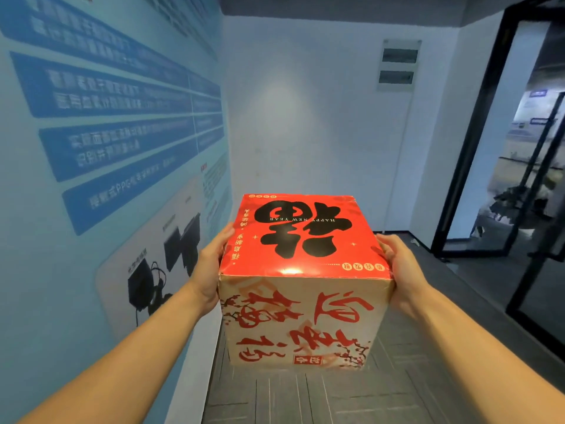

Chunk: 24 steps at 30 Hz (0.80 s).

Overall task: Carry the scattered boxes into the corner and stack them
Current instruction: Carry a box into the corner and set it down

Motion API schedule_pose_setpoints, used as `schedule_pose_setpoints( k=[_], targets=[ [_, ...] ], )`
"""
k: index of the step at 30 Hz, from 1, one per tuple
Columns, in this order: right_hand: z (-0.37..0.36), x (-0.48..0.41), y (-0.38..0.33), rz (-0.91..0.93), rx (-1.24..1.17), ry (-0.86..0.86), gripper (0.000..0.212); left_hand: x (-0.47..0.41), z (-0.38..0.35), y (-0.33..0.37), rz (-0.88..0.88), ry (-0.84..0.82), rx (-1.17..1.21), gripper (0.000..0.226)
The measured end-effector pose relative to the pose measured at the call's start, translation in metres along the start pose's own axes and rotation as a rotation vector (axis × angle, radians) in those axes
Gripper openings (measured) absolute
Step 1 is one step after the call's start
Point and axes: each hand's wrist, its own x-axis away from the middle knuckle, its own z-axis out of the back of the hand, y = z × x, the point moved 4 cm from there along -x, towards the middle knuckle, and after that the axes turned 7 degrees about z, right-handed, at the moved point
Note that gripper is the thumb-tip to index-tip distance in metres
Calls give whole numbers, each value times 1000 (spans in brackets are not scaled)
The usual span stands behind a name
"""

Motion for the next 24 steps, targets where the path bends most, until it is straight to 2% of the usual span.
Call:
schedule_pose_setpoints(
  k=[8,14,18,24],
  targets=[
    [-35,-225,9,10,-6,-62,37,-213,30,30,-43,11,1,44],
    [-55,-413,29,-4,54,-24,36,-408,60,26,-32,48,-3,47],
    [-54,-531,22,-4,65,-3,35,-527,50,38,-11,34,-12,43],
    [-34,-711,24,-14,37,-25,47,-695,25,42,-16,8,-31,37]
  ],
)
